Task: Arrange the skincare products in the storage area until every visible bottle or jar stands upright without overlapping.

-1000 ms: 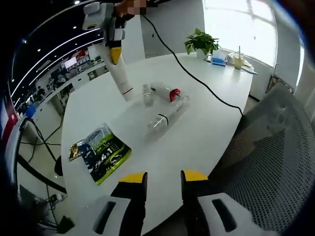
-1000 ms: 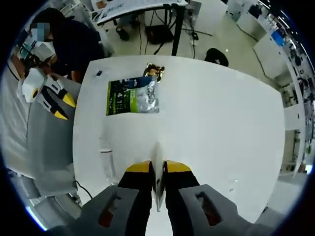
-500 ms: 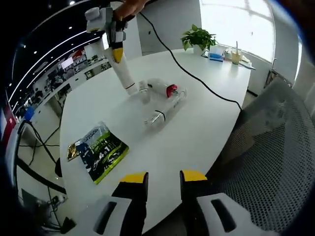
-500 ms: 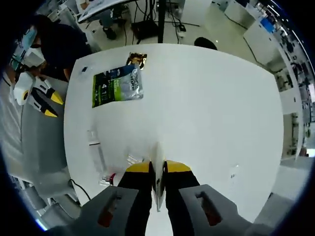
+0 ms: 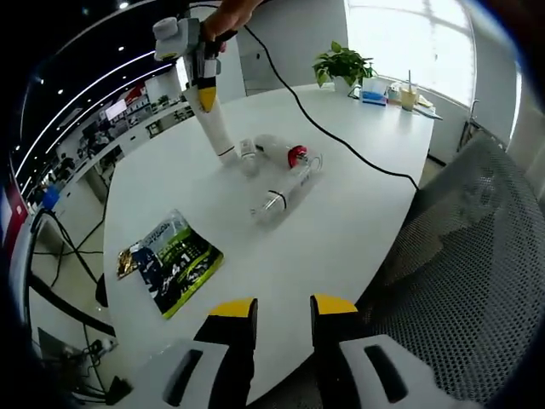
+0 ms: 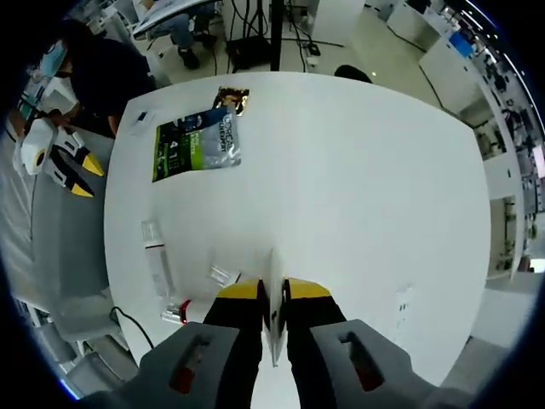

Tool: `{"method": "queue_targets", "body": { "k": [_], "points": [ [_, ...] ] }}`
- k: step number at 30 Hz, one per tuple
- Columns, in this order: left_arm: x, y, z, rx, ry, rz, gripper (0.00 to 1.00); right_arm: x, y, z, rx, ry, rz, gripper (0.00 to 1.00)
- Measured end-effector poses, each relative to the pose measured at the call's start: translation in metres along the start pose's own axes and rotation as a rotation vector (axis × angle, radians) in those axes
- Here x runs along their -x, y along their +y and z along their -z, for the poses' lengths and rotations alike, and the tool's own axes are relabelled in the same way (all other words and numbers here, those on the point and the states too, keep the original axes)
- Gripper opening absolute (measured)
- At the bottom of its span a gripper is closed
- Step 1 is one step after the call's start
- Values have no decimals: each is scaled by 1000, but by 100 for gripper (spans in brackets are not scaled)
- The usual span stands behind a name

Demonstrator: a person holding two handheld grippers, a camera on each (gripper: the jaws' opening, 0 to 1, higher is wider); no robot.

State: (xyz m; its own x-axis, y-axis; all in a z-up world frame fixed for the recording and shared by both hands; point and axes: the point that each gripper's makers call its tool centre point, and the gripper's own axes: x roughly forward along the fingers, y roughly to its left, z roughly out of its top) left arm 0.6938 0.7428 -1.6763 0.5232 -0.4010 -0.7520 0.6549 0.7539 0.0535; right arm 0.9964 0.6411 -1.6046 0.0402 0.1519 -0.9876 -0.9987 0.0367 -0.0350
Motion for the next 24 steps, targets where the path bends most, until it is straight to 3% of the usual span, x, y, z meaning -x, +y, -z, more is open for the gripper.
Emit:
{"method": "queue_targets", "body": {
  "k": [24],
  "points": [
    [0,0,2,-3,10,0,24,10,-9,20,37,66,-4,5]
  ]
}}
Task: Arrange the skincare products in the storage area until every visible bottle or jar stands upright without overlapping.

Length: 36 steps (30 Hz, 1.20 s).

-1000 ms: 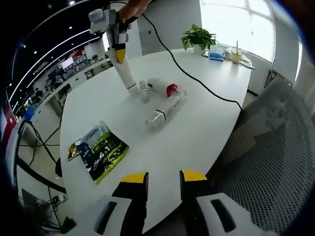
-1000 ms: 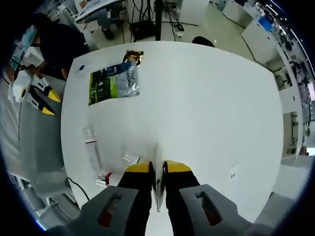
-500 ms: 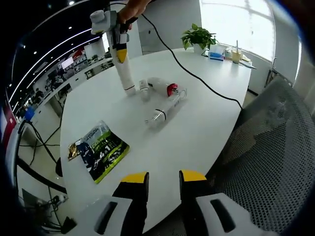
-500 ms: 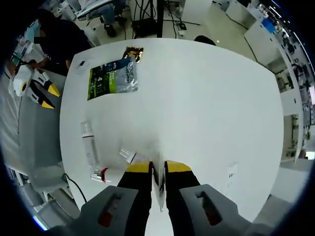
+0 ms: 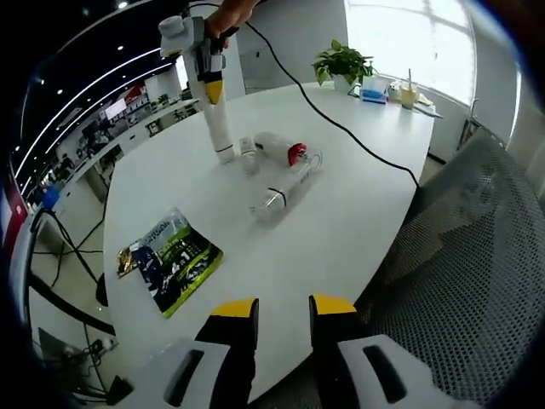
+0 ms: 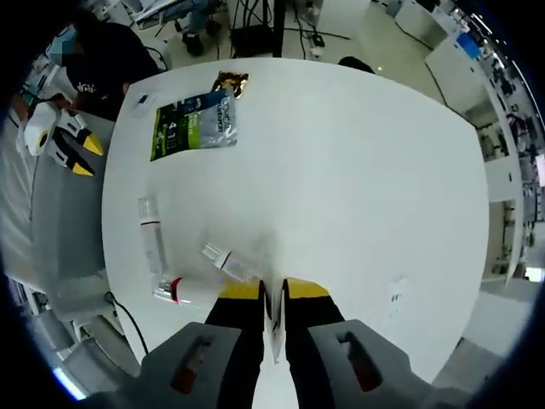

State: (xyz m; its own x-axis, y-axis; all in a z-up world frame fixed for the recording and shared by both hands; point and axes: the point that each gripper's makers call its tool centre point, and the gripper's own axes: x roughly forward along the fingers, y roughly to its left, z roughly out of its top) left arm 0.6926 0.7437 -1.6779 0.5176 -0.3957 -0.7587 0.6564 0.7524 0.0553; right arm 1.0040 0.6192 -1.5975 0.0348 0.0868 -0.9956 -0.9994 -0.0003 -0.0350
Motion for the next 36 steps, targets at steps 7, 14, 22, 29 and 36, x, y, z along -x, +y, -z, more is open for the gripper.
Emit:
{"method": "queue_targets", "body": {
  "k": [7,14,22,29,36],
  "points": [
    [0,0,0,0,2,-2,24,3,-2,3,25,23,-3,5],
    [0,0,1,2,3,-2,24,4,-9,-5,23,13,17,5],
    [1,0,-2,9,-12,-3,24,5,-13,-7,18,15,24,7],
    [1,1,-2,-9,-12,-8,24,8,-10,-8,34,-10,15,7],
    [1,2,-2,-10,-15,-10,24,10,-11,-8,39,-25,39,8]
  ]
}}
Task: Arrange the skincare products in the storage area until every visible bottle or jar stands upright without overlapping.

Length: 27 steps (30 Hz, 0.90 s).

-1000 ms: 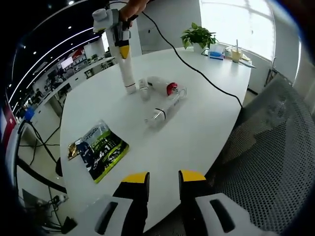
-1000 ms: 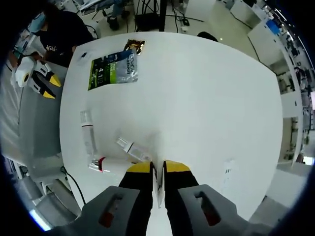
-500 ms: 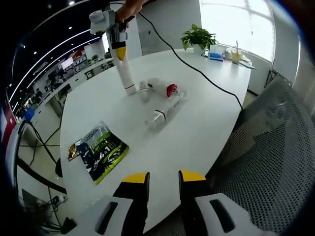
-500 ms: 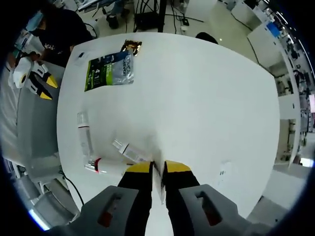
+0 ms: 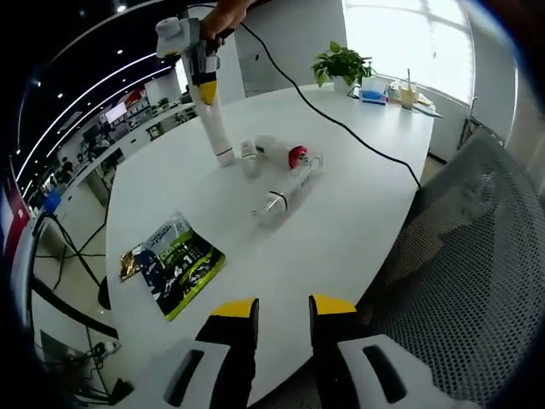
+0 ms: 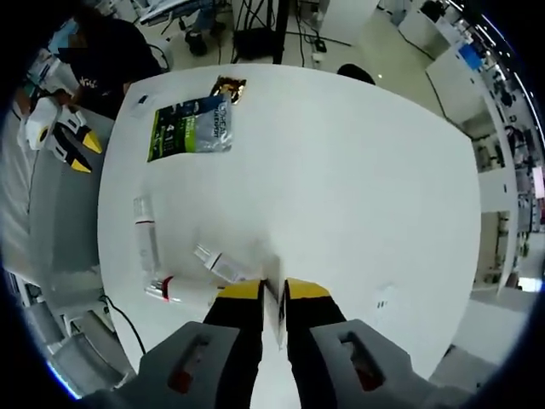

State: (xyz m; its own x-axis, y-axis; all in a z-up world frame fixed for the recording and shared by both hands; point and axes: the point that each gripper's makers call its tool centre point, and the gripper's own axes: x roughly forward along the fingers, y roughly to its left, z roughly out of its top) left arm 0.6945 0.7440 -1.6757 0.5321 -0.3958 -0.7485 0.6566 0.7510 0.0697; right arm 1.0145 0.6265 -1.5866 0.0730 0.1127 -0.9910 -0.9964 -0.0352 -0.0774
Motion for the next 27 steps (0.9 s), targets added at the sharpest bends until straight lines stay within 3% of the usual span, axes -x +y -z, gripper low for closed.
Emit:
{"method": "queue_targets", "body": {
  "k": [5,12,18,22,24,27],
  "points": [
    [0,1,0,2,0,-2,24,5,-1,-1,-41,-25,11,15],
    [0,1,0,0,1,-3,24,19,-5,-5,-127,-118,68,21],
    [0,1,2,-8,10,-3,24,39,-15,4,-237,-211,140,31],
    [0,1,2,-10,11,-2,24,57,-7,19,-202,-201,184,34],
    [0,0,2,-13,13,0,24,65,2,20,-80,-185,219,33],
    [0,0,2,-14,14,2,24,70,34,25,80,-159,219,29]
  ]
}}
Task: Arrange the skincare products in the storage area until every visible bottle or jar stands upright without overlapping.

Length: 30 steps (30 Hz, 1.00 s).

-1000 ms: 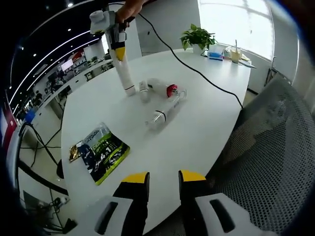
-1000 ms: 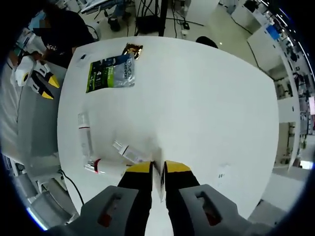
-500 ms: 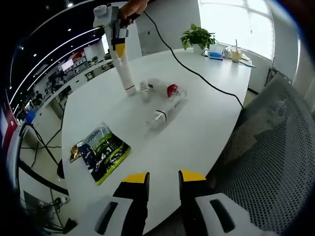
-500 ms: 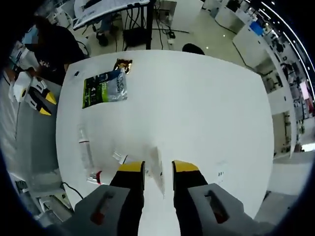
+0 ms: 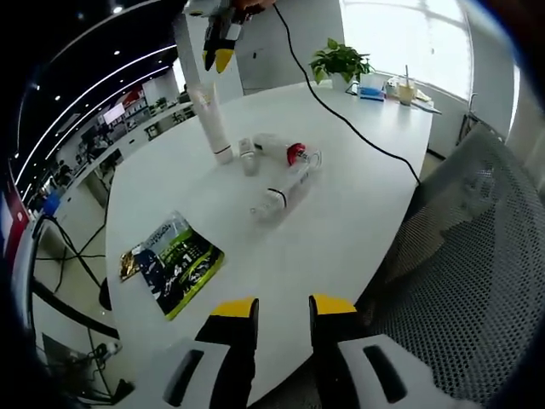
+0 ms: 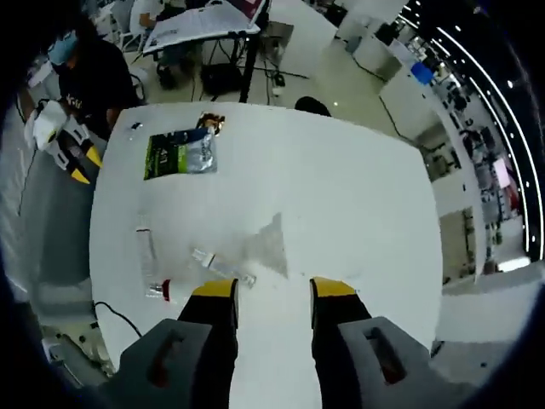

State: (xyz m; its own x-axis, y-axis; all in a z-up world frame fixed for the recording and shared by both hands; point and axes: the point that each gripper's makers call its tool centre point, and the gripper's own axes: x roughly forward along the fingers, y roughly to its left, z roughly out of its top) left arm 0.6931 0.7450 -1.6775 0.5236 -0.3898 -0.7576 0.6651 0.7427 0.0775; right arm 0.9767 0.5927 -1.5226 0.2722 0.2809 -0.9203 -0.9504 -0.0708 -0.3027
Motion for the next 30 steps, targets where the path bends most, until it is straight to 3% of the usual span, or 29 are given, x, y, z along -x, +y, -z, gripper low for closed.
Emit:
{"method": "queue_targets", "body": {
  "k": [3,4,9,14,15,20,22,25,30],
  "points": [
    [0,-1,1,-4,4,6,24,1,14,9,102,39,1,28],
    [-1,-3,1,-9,7,12,24,1,25,11,188,50,-11,28],
    [-1,-4,2,-14,10,13,24,-14,63,27,258,121,-103,30],
    [-1,-4,3,-18,16,12,24,-38,108,41,436,202,-213,30],
    [-1,-4,3,-17,18,13,24,-45,112,42,477,206,-223,29],
    [-2,-3,4,-16,25,13,24,-63,121,41,515,222,-225,27],
    [-2,-4,4,-17,24,15,24,-75,125,48,581,234,-255,27],
    [-1,-5,4,-20,24,18,24,-87,127,65,735,316,-268,27],
    [-2,-4,4,-16,24,13,24,-107,132,70,749,312,-261,29]
  ]
}}
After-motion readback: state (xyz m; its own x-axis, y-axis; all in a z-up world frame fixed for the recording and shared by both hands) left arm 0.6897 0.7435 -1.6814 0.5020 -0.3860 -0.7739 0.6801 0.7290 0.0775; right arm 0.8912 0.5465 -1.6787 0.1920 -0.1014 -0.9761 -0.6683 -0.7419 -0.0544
